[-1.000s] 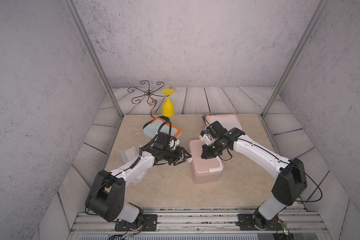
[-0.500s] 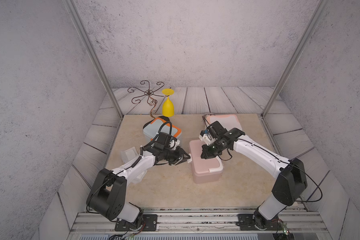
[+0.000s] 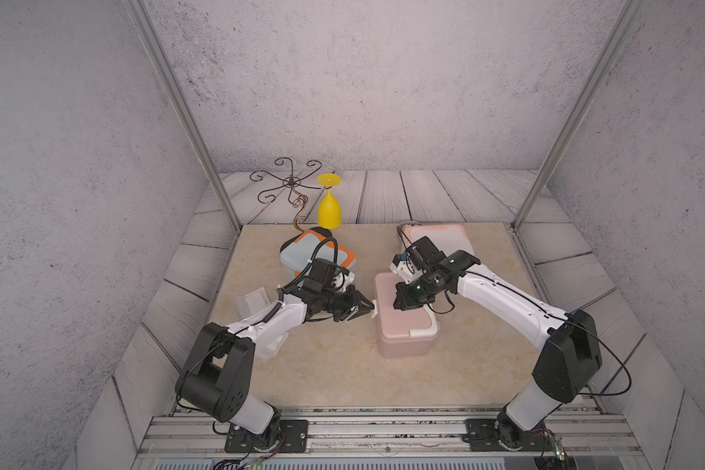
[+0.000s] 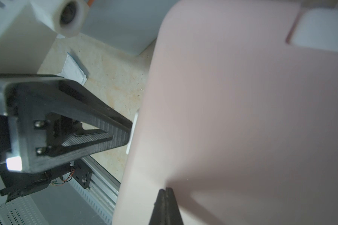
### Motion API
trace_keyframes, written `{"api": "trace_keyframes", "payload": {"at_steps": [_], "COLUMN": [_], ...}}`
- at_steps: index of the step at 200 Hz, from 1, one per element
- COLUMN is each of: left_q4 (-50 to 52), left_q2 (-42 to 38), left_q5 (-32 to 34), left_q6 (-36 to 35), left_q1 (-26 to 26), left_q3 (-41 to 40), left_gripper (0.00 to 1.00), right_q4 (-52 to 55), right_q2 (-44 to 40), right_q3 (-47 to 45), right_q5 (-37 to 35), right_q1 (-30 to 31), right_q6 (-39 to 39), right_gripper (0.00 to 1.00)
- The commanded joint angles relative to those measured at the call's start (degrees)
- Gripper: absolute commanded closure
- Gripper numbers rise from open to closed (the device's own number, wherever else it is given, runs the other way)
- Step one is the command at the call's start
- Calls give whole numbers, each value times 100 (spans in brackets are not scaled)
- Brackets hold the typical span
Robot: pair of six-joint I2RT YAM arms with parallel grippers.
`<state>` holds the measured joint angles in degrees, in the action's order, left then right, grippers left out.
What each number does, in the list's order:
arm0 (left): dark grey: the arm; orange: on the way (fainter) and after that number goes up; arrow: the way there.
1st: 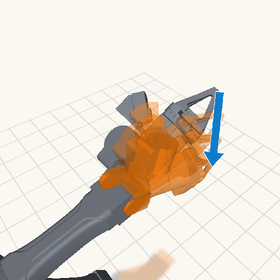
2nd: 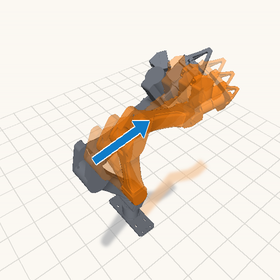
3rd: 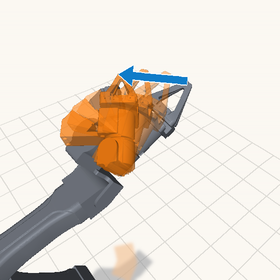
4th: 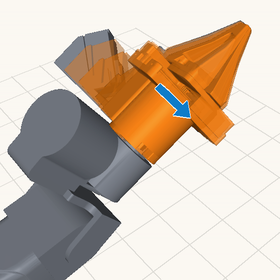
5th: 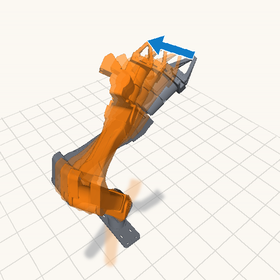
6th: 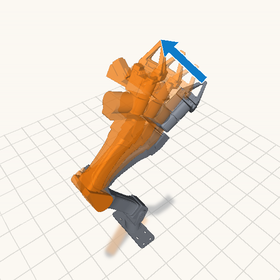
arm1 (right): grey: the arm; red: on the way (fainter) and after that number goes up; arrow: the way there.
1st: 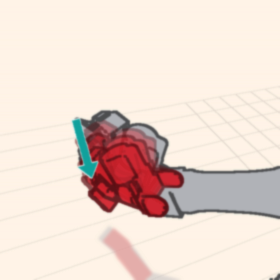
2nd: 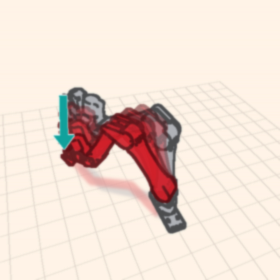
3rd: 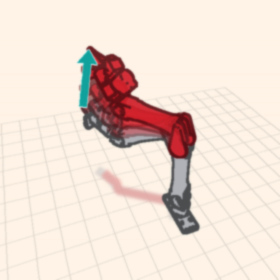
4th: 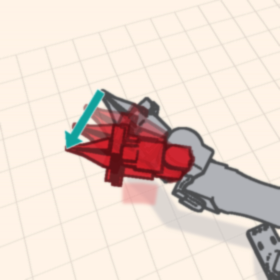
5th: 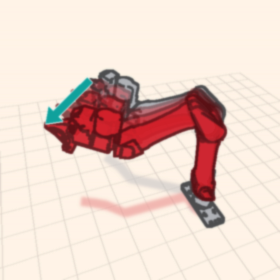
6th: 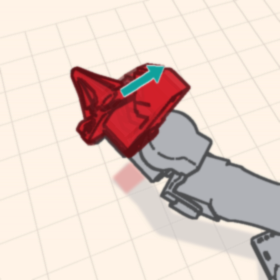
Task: Open first aid kits and take out gauze
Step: Fasten the fastener of the first aid kit.
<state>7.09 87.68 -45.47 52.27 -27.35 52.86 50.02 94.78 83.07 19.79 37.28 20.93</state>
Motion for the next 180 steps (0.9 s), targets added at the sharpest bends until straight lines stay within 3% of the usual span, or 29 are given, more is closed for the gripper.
{"api": "trace_keyframes", "payload": {"at_steps": [1, 105, 148, 180], "left_q4": [-329, -1578, -1279, -122], "left_q2": [242, 605, 535, 370], "left_q5": [114, 39, 73, 512], "left_q6": [202, 871, 708, 135], "left_q1": [-33, -191, -191, -169], "left_q3": [-244, -602, -470, -235], "left_gripper": [84, 96, 96, 100], "right_q4": [493, 380, 394, 468], "right_q2": [317, 466, 451, 429], "right_q3": [-334, -676, -671, -566], "right_q5": [-241, -169, -221, -265], "right_q1": [43, 43, 42, 43], "right_q6": [26, 113, 131, 114], "right_gripper": [100, 100, 100, 100]}}
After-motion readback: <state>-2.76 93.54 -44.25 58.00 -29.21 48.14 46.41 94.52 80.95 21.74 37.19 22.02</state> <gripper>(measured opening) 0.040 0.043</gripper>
